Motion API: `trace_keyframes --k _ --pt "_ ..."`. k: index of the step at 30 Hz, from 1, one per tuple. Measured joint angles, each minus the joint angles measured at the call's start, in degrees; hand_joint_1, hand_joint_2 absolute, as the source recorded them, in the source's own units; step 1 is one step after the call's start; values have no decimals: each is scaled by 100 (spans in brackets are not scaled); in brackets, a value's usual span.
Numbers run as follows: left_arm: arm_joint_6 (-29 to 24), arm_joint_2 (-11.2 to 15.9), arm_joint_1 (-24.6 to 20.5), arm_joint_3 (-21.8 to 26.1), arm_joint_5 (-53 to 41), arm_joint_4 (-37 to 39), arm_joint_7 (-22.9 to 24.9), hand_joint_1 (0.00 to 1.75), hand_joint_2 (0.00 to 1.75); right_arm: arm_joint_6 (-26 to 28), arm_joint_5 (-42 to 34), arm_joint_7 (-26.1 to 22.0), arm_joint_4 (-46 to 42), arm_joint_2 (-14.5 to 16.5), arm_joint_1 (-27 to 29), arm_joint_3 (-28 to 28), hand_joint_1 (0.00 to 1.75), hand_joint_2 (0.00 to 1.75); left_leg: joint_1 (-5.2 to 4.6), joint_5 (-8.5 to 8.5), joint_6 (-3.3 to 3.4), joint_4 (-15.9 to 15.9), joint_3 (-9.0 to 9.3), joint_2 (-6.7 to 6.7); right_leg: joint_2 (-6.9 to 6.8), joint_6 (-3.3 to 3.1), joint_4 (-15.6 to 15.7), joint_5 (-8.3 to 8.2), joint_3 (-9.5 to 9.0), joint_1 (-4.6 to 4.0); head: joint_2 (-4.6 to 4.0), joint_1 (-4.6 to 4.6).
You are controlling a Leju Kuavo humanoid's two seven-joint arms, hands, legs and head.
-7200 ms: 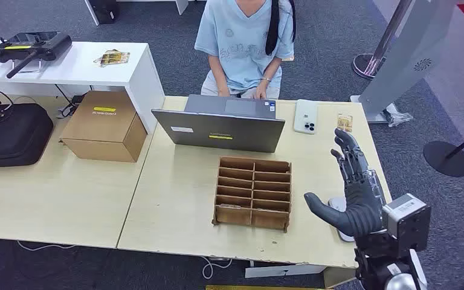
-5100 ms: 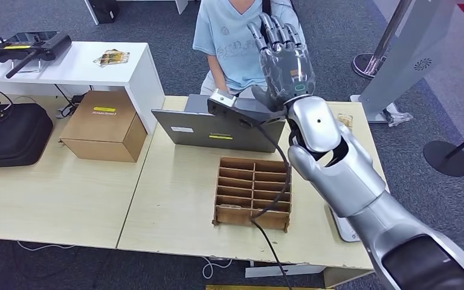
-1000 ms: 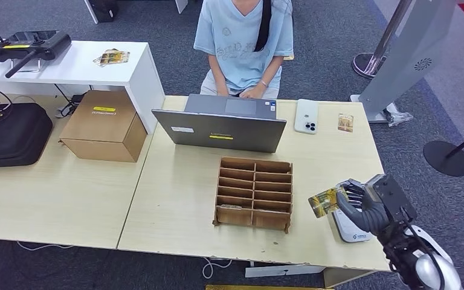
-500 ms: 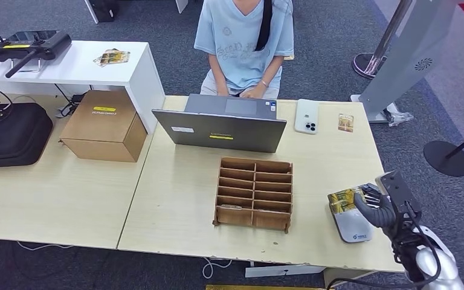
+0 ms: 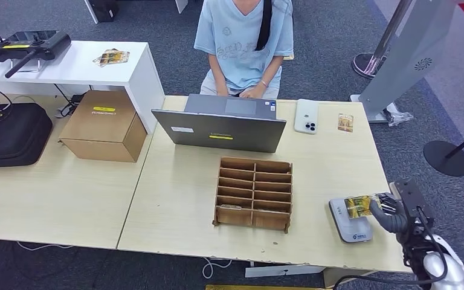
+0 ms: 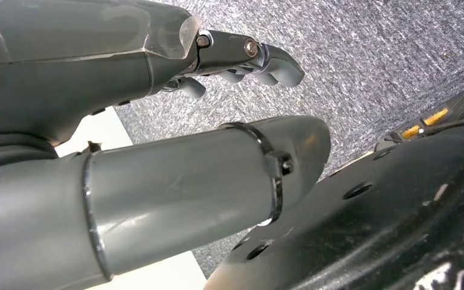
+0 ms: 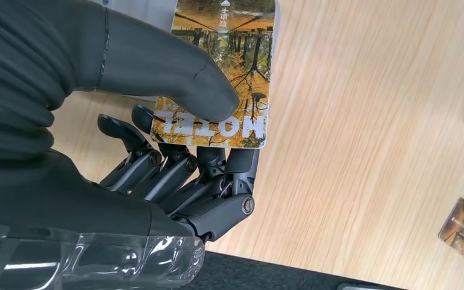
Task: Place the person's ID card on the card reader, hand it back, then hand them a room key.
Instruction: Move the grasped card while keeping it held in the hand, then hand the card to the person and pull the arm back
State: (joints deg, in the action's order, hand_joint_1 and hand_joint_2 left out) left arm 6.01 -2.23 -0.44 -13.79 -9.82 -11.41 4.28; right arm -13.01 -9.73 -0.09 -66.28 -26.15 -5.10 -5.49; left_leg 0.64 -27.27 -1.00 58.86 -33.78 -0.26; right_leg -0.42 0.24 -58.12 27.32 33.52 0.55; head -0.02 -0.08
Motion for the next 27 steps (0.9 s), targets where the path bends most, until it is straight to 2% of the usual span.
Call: trace_keyframes --k 7,11,19,27 --pt "1 0 -3 0 -8 0 0 0 0 0 327 15 90 39 20 -73 175 175 0 0 0 0 0 0 0 0 0 0 0 0 0 1" --pt "-1 0 -4 0 -9 0 0 0 0 231 819 108 164 41 -7 -67 175 175 0 0 0 0 -1 0 0 0 0 0 0 0 0 0" --pt "-50 0 -7 0 -24 0 0 0 0 492 1318 209 272 87 20 -69 175 175 0 0 1 0 0 0 0 0 0 0 0 0 0 0" --pt "-62 0 -9 0 -52 0 0 0 0 541 1458 244 198 117 126 -92 175 175 0 -1 1 0 0 0 1 0 0 0 0 0 0 1"
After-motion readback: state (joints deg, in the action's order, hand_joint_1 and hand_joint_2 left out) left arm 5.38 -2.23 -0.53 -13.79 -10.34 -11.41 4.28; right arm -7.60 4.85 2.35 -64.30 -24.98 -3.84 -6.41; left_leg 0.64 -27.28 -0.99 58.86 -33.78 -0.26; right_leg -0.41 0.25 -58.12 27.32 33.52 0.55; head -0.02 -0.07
